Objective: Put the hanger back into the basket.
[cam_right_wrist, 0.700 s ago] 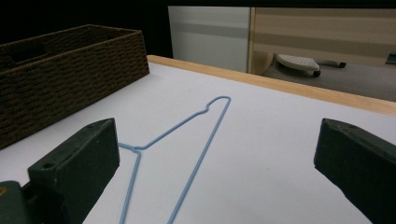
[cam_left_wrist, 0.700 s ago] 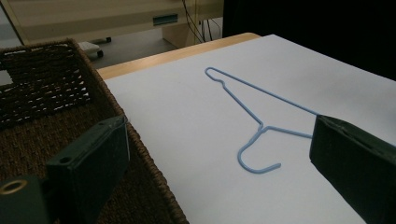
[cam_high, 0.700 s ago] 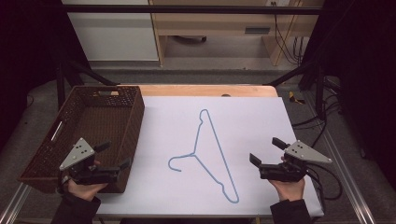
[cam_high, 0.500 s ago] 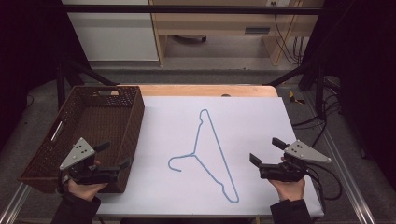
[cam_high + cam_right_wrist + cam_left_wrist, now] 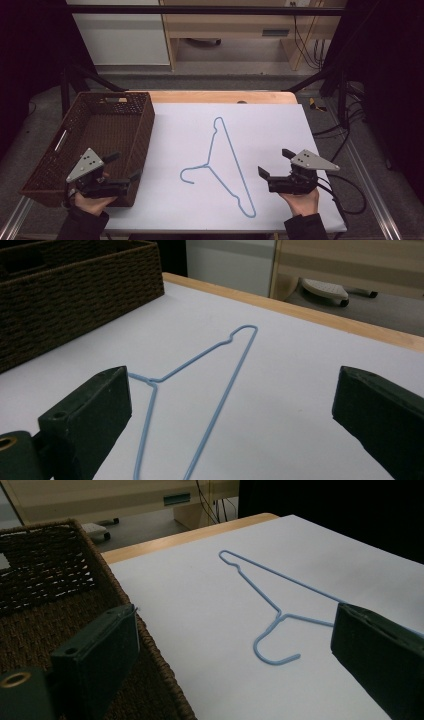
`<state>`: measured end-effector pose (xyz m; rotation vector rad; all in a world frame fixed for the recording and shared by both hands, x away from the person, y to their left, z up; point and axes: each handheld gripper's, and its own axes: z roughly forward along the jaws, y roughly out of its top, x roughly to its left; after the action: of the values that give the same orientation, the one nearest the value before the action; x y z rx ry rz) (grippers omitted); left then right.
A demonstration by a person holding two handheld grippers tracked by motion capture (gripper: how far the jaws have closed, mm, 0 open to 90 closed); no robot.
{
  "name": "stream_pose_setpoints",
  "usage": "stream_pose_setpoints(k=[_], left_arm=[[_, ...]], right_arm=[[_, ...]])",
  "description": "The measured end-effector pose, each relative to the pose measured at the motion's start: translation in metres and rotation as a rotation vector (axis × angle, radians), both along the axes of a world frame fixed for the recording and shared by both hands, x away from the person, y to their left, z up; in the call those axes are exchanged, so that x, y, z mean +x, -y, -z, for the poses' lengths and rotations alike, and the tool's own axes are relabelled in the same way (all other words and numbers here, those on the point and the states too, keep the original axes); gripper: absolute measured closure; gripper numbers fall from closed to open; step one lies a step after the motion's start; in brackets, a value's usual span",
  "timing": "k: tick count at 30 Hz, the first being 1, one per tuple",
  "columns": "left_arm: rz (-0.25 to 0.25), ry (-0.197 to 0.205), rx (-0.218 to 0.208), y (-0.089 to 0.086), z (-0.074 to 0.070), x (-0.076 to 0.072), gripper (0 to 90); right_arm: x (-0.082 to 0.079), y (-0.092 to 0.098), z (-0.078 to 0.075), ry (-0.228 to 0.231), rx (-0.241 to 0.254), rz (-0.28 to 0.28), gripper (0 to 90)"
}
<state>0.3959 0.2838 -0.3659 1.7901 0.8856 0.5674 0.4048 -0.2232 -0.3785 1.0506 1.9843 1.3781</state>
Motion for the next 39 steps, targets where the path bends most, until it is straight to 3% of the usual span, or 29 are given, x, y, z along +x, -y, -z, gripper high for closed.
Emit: stream_pose_setpoints(k=[13, 18, 22, 28, 35, 36, 39], left_arm=[[-0.001, -0.003, 0.005, -0.001, -0.001, 0.001, 4.6], [-0.002, -0.001, 0.004, -0.002, -0.002, 0.001, 4.6], [-0.004, 0.003, 0.005, -0.002, -0.002, 0.001, 4.6], [-0.005, 0.004, 0.0, -0.003, -0.003, 0.0, 4.6], [-0.002, -0.004, 0.005, -0.003, -0.002, 0.001, 4.6], [-0.002, -0.004, 0.004, -0.003, -0.002, 0.001, 4.6], [-0.002, -0.004, 0.002, -0.004, -0.002, 0.002, 4.7]], right_arm=[[0.011, -0.039, 0.008, -0.07, -0.069, -0.055, 3.8], [0.019, -0.059, 0.009, -0.096, -0.099, -0.093, 4.8], [0.026, -0.085, 0.013, -0.116, -0.154, -0.123, 4.9], [0.032, -0.103, 0.018, -0.13, -0.177, -0.136, 5.8], [0.046, -0.118, 0.035, -0.191, -0.188, -0.14, 7.0], [0.049, -0.121, 0.041, -0.205, -0.217, -0.142, 7.7], [0.05, -0.123, 0.046, -0.217, -0.234, -0.135, 8.8]])
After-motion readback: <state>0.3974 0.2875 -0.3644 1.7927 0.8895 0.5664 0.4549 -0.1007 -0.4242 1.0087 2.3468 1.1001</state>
